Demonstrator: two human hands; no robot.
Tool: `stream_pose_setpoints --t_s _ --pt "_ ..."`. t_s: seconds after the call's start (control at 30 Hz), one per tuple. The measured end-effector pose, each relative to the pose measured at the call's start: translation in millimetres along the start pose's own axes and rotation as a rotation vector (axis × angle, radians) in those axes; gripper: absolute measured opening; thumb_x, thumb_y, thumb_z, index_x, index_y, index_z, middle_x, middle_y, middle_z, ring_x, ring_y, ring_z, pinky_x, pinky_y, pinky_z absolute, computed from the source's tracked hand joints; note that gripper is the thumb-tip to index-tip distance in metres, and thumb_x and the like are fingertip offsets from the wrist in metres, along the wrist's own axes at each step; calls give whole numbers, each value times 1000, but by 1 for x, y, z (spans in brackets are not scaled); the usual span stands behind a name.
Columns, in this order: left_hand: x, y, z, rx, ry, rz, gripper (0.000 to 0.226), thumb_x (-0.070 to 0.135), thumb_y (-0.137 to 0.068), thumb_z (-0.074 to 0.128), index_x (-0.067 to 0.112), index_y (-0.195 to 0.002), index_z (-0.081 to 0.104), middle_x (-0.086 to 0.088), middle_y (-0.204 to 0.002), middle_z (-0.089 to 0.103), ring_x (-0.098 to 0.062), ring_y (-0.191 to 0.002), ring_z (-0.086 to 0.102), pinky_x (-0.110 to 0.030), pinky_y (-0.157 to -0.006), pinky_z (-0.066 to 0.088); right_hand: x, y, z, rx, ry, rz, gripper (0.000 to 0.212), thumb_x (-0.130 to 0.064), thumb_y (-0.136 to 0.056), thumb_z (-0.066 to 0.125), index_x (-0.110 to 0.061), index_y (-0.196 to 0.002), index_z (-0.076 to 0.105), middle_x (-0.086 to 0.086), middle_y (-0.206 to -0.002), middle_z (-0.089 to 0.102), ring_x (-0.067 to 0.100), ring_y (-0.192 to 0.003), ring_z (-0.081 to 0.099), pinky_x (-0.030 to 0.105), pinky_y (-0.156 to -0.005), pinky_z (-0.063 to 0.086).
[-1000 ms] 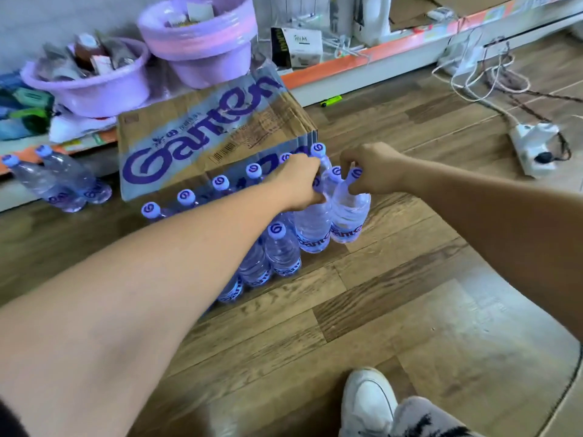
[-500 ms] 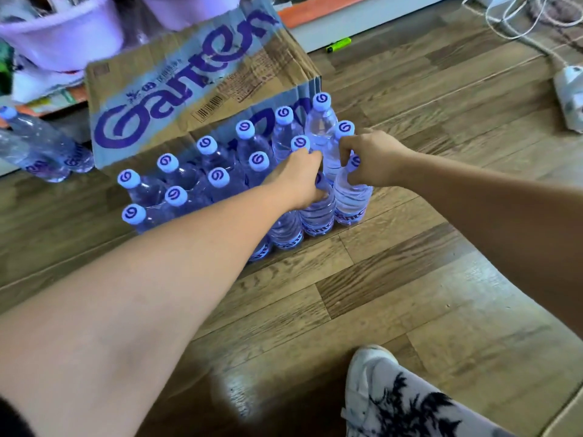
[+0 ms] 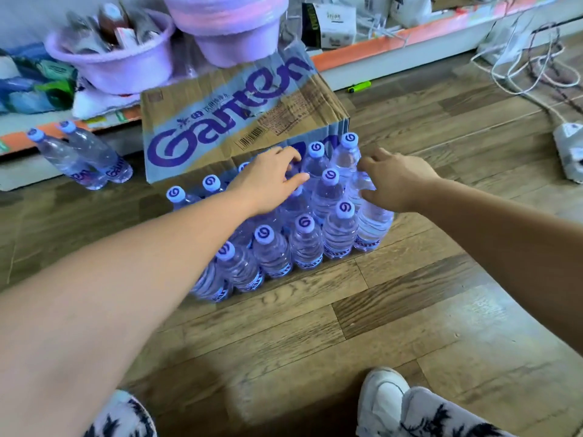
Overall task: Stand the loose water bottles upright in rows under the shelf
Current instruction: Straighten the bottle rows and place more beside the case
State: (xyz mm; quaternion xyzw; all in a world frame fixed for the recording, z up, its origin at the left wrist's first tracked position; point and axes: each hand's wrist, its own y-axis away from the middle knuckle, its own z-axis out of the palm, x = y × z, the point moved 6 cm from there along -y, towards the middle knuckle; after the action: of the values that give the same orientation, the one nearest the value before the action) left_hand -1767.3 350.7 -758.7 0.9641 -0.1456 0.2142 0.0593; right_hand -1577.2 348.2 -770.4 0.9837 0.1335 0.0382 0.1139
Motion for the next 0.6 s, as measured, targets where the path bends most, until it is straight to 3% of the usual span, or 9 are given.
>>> stream_pose_setpoints --t_s 0.07,0.17,0.33,0.6 --pt "-30 6 -36 42 -42 -50 39 37 -91 54 15 -124 52 -6 -113 57 -19 -84 54 -37 -88 48 -16 -8 -22 17 -48 -24 50 -40 -89 52 -18 -133 42 11 -133 45 34 -116 54 40 -86 47" --pt "-91 25 -93 61 -144 -165 43 32 -92 55 12 -130 49 -13 -117 59 -30 -103 57 -38 -93 46 -53 -29 -53 26 -90 -70 51 -41 -91 51 -18 -135 40 12 -132 45 34 -118 53 40 -87 47" --pt "-220 74 -175 92 -214 -424 48 27 -93 55 7 -134 45 -18 -125 58 -35 -112 56 -38 -92 44 -154 -82 -96 47 -127 -186 50 -36 -93 50 -15 -138 38 12 -137 44 35 -124 49 41 -94 44" --pt "-397 100 -222 162 -138 -630 45 21 -91 57 7 -133 46 -23 -130 55 -38 -118 53 -38 -97 41 -347 -194 -86 -1 -121 -401 47 -34 -93 51 -14 -134 41 10 -138 43 33 -127 45 44 -97 47"
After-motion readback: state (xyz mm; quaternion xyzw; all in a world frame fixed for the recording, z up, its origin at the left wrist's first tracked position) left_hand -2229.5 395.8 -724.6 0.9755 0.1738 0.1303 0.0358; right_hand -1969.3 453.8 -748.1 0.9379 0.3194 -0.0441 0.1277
